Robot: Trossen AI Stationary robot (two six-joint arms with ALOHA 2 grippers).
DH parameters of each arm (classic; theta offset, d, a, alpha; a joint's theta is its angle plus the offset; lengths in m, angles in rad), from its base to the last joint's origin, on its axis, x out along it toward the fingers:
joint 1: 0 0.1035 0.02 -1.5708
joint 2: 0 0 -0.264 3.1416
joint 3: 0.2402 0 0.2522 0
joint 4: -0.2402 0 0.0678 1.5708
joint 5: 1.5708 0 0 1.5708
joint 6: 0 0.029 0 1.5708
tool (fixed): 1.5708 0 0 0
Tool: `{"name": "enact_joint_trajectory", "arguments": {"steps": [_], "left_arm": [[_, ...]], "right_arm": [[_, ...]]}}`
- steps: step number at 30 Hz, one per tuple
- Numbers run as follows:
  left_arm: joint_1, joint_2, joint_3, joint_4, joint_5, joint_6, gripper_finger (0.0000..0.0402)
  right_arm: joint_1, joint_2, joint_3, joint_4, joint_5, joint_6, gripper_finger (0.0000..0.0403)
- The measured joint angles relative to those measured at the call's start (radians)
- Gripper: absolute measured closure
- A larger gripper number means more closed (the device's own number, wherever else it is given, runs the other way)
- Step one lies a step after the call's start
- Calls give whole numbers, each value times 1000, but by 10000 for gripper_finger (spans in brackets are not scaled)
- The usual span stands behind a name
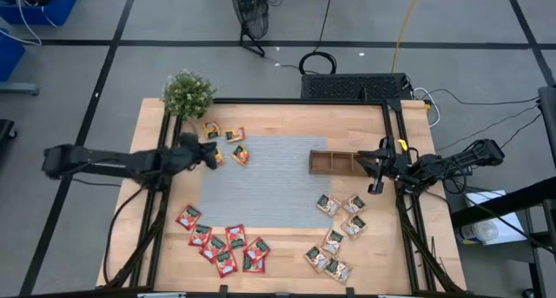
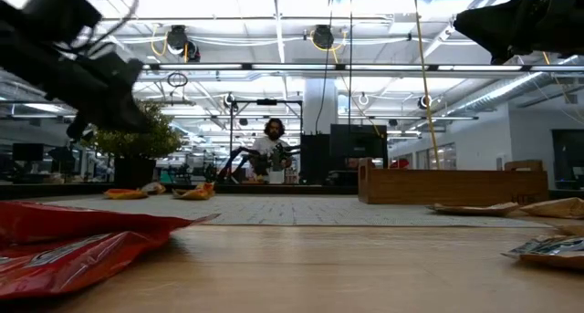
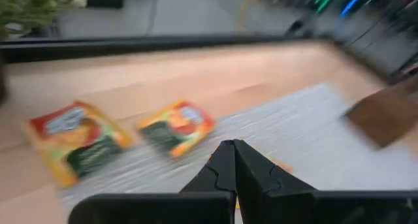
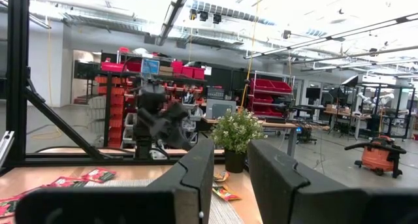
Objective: Pick & Place Tea
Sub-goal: Put the yellow tea bag into the left section of the wooden organizer
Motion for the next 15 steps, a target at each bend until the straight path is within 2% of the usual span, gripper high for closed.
{"name": "enact_joint_trajectory", "arguments": {"steps": [4, 8, 11, 15], "left_arm": [[143, 222, 156, -147, 84, 65, 400], [259, 453, 318, -279, 85, 133, 400], [325, 613, 414, -333, 96, 177, 401], [381, 784, 481, -331, 108, 219, 401]], "right_arm": [[0, 0, 0, 0, 0, 0, 320], [0, 0, 0, 0, 0, 0, 321], [0, 0, 0, 0, 0, 0, 320], [0, 0, 0, 0, 0, 0, 320]]}}
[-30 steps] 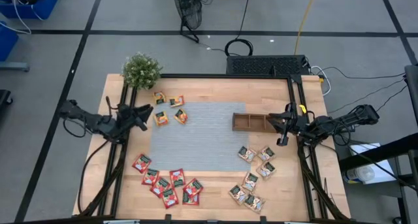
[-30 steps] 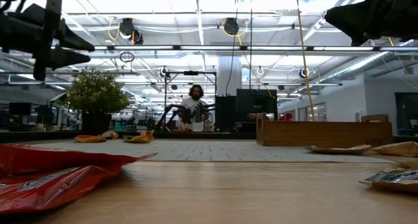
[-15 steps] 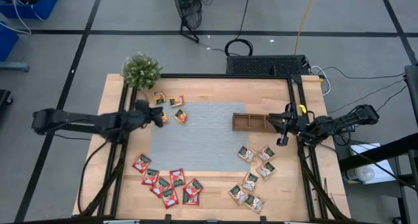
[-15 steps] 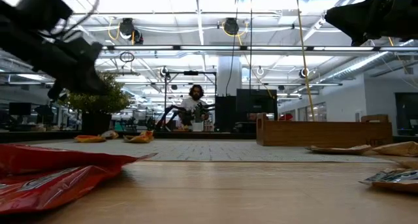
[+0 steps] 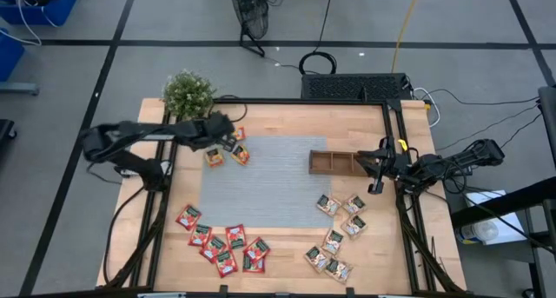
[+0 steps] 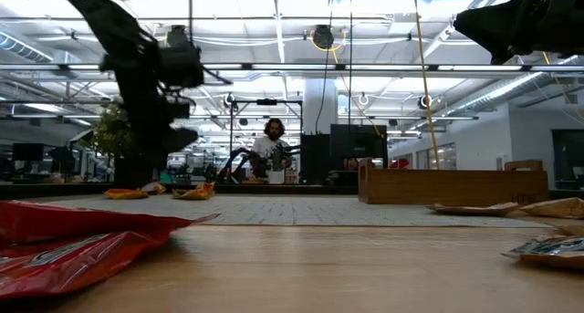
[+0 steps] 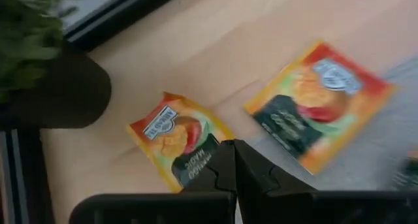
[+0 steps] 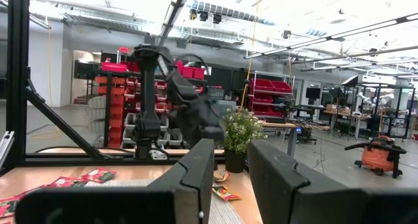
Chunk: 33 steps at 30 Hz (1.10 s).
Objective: Pick & Place Tea
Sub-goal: Put the yellow tea bag into the left section of the wooden organizer
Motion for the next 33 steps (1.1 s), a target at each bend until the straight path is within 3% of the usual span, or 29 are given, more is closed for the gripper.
{"name": "enact_joint_trajectory", "arguments": {"steps": [6, 12, 18, 25, 33], "left_arm": [[47, 155, 27, 1, -91, -3, 401], [61, 190, 27, -5, -153, -12, 401], [93, 190, 28, -11, -63, 1, 401], [103, 206, 21, -7, -38, -3, 401], [72, 202, 25, 17, 159, 6, 401]], "right_arm": [[0, 0, 0, 0, 0, 0, 320], [0, 0, 0, 0, 0, 0, 320], [0, 0, 0, 0, 0, 0, 320], [0, 0, 0, 0, 0, 0, 321], [0, 0, 0, 0, 0, 0, 320]]}}
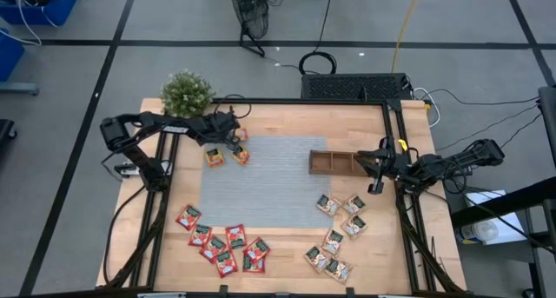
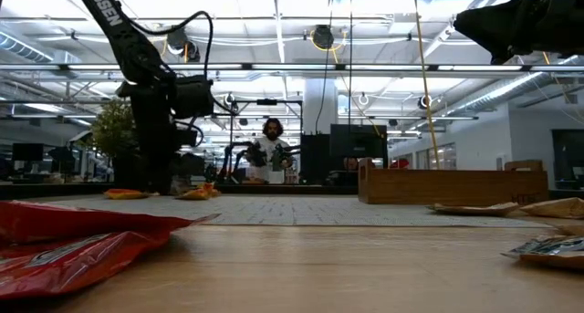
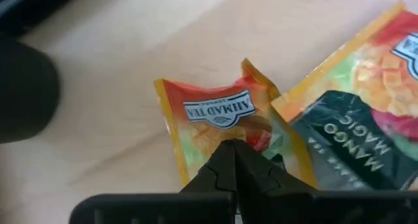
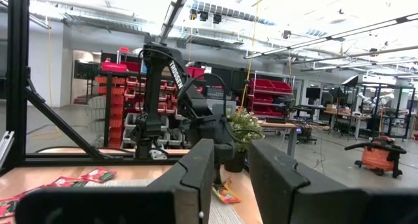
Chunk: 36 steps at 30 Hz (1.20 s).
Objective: Pick & Place Tea
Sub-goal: Put the yellow tea bag into the left section of the wooden organizer
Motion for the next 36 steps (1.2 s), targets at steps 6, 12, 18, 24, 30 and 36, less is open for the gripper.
{"name": "enact_joint_trajectory", "arguments": {"steps": [6, 12, 18, 24, 30, 36], "left_arm": [[-26, 0, 34, -9, 123, 41, 401], [-61, 5, 94, -41, 247, 97, 400], [-80, 8, 145, -60, 166, 130, 399], [-79, 7, 164, -96, 65, 144, 395], [-79, 6, 165, -99, 80, 133, 387], [-89, 5, 166, -59, 171, 78, 282]], "right_arm": [[0, 0, 0, 0, 0, 0, 320], [0, 0, 0, 0, 0, 0, 320], [0, 0, 0, 0, 0, 0, 320], [0, 0, 0, 0, 0, 0, 320], [0, 0, 0, 0, 0, 0, 321], [0, 0, 0, 0, 0, 0, 321]]}}
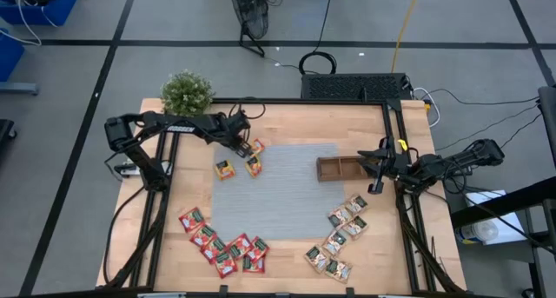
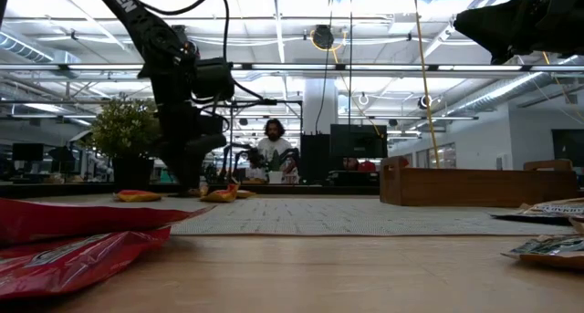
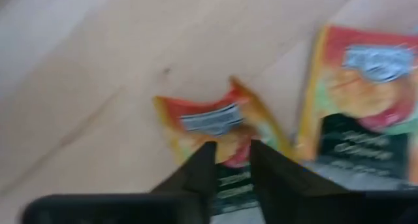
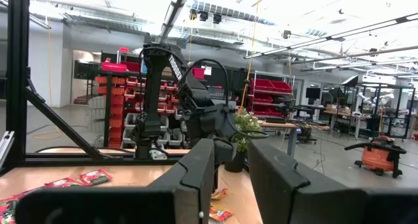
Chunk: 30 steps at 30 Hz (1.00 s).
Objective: Pick & Place Tea
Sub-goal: Put the yellow tea bag into the left section of the wooden organizer
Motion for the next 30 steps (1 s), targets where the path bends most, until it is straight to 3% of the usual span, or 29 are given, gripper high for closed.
{"name": "enact_joint_trajectory", "arguments": {"steps": [5, 10, 13, 20, 30], "left_arm": [[-34, 0, 14, 3, 1, -35, 188], [-58, 0, 45, -12, -165, -25, 148], [-57, -1, 57, -27, -211, -72, 141], [-67, 18, 59, -22, -190, -115, 149], [-56, 161, 65, 40, -209, -127, 151]], "right_arm": [[0, 0, 0, 0, 0, 0, 321], [0, 0, 0, 0, 0, 0, 320], [0, 0, 0, 0, 0, 0, 320], [0, 0, 0, 0, 0, 0, 320], [0, 0, 0, 0, 0, 0, 320]]}}
